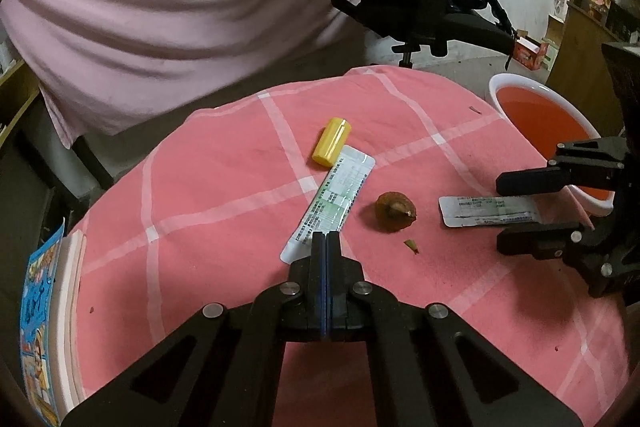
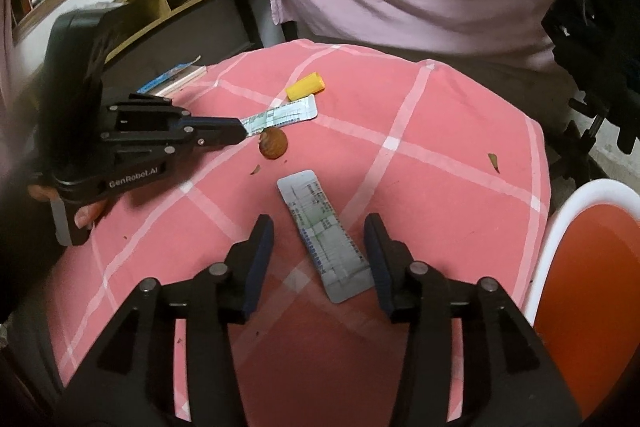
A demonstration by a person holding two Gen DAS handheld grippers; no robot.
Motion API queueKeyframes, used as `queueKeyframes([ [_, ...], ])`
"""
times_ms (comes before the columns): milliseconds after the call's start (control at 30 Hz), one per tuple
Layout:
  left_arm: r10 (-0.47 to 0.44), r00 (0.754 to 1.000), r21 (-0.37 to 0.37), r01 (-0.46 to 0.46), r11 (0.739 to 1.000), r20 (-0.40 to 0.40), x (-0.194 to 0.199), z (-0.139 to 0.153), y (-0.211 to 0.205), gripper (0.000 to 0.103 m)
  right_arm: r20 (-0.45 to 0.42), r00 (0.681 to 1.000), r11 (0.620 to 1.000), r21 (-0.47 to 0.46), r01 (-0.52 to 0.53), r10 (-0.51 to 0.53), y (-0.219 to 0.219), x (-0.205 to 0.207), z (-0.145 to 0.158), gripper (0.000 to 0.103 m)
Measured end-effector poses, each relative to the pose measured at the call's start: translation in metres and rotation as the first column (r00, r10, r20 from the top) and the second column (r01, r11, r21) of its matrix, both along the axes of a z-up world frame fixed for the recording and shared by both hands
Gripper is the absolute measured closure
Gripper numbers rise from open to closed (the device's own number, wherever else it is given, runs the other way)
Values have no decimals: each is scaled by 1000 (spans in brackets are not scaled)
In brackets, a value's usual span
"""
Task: Collect trash
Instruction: 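Grasp a white pill strip with the right tool while the left tool grasps another white strip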
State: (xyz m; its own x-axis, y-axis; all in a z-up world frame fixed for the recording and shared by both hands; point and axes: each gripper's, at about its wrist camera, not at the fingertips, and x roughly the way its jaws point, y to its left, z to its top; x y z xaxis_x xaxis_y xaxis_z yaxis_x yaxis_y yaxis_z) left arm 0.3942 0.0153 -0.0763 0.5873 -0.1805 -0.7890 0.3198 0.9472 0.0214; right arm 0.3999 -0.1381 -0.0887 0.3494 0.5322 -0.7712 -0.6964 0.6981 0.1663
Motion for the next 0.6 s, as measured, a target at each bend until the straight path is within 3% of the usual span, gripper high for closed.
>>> queueKeyframes([
  [67, 2, 1000, -7, -2, 1000, -1, -1, 1, 1, 103, 18, 1000, 1000, -28, 4, -3, 3, -2, 0, 48],
  [133, -6, 1000, -21, 6, 1000, 1, -3, 2, 1, 103, 31, 999, 999, -44, 9, -8, 7, -4, -1, 63],
  [267, 6, 1000, -40, -5, 999, 19, -7, 7, 8, 102, 41, 999, 999, -44, 17, -16, 9, -7, -1, 68],
  [300, 14, 1000, -43, -13, 999, 19, -7, 7, 10, 98, 41, 999, 999, -41, 23, -21, 8, -6, -1, 68],
  [333, 22, 1000, -46, -21, 999, 20, -7, 8, 11, 83, 40, 999, 999, -37, 27, -26, 7, -5, -2, 69],
  [367, 30, 999, -49, -29, 998, 25, -6, 9, 13, 59, 41, 999, 999, -33, 30, -29, 5, -5, -2, 69],
  [400, 39, 999, -52, -37, 998, 39, -6, 11, 14, 52, 42, 999, 999, -32, 32, -31, 5, -5, -2, 69],
  [500, 27, 998, -58, -24, 998, 55, -1, 14, 12, 49, 44, 998, 999, -23, 41, -40, 4, -5, -2, 69],
  [600, 12, 1000, -21, -13, 1000, -17, 12, 2, 5, 50, 50, 997, 998, -17, 65, -65, 1, -4, -1, 69],
])
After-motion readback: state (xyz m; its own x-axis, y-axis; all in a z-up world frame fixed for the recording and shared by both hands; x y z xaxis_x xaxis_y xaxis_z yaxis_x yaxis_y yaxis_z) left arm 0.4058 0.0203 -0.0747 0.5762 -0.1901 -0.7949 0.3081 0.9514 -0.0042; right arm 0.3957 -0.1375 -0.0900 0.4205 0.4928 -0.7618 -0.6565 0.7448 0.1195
